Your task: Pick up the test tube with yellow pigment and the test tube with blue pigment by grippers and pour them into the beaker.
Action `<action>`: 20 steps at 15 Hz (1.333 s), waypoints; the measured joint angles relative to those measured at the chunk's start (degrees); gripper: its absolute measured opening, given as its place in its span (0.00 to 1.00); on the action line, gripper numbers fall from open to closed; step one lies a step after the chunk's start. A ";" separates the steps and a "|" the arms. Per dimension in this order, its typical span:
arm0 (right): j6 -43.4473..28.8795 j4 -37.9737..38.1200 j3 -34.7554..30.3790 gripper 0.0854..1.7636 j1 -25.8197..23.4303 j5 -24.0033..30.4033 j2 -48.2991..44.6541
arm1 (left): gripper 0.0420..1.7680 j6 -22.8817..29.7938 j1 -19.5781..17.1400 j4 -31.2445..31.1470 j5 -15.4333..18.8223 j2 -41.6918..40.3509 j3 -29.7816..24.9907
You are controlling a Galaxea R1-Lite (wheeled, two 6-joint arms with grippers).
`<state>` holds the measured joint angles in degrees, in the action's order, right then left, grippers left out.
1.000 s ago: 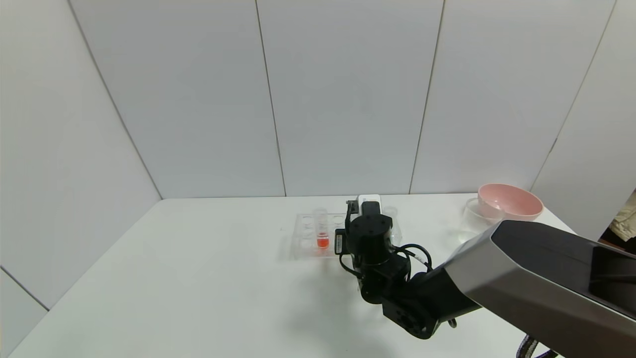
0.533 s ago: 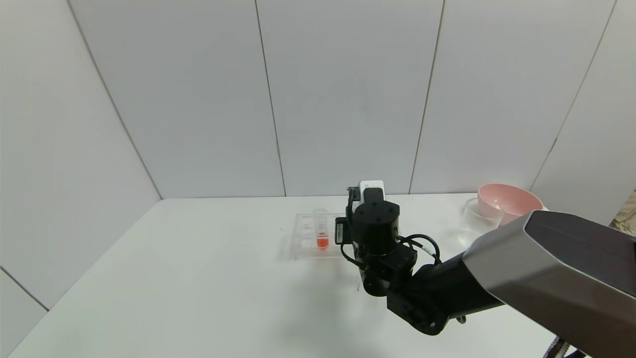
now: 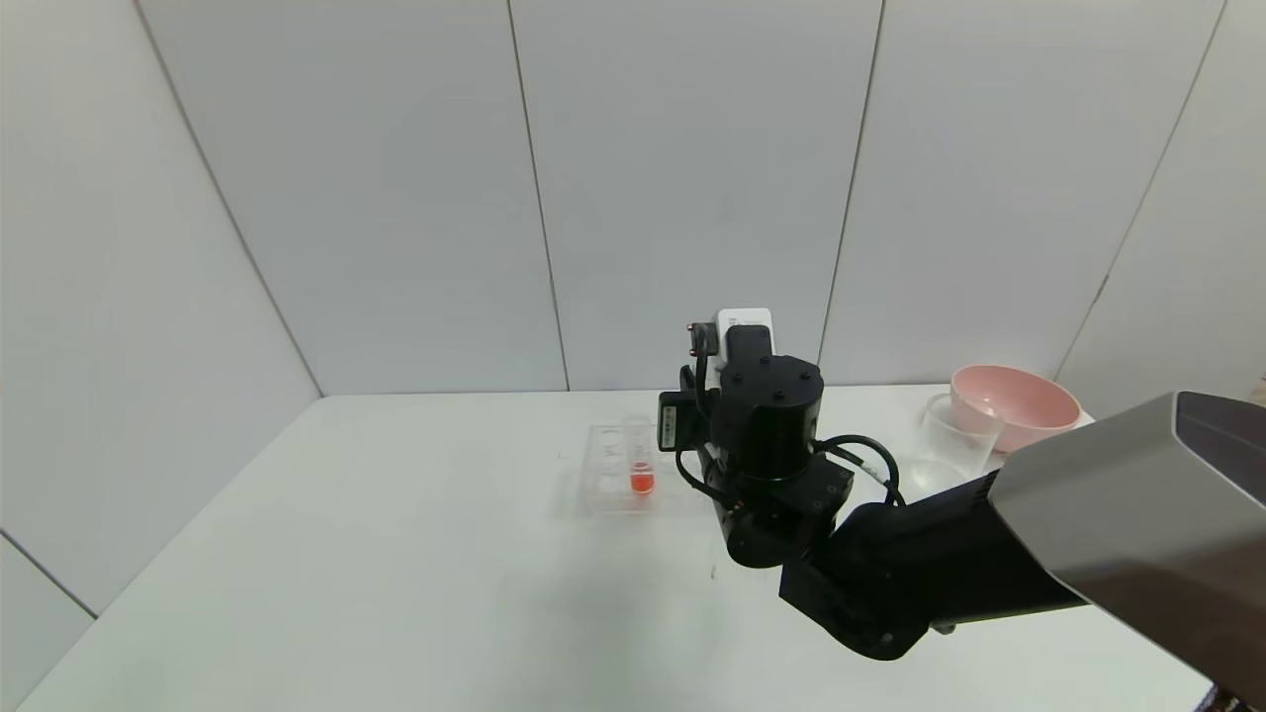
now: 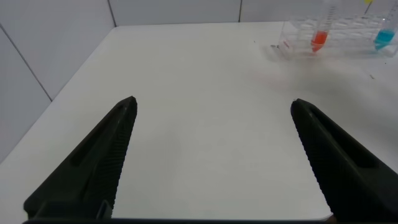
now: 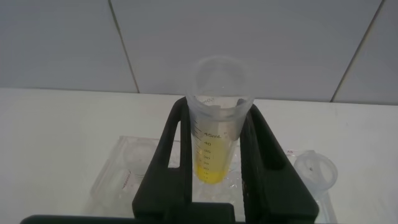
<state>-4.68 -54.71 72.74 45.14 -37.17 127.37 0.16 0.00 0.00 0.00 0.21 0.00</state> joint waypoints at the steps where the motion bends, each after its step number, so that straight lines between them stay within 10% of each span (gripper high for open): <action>1: 0.06 -0.02 0.00 0.25 0.04 0.00 -0.16 | 1.00 0.00 0.00 0.00 0.00 0.00 0.00; 6: 2.23 0.72 -2.10 0.25 -0.83 3.62 -3.61 | 1.00 0.00 0.00 0.00 0.00 0.00 0.00; 12: 4.30 5.61 -18.97 0.25 -4.71 22.20 -19.60 | 1.00 0.00 0.00 0.00 0.00 0.00 0.00; 20: 10.67 19.65 -33.19 0.25 -35.23 61.03 -41.07 | 1.00 -0.02 0.02 0.00 0.00 0.00 0.00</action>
<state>5.99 -35.06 39.55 9.91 23.86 86.30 0.13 0.02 0.00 0.00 0.21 0.00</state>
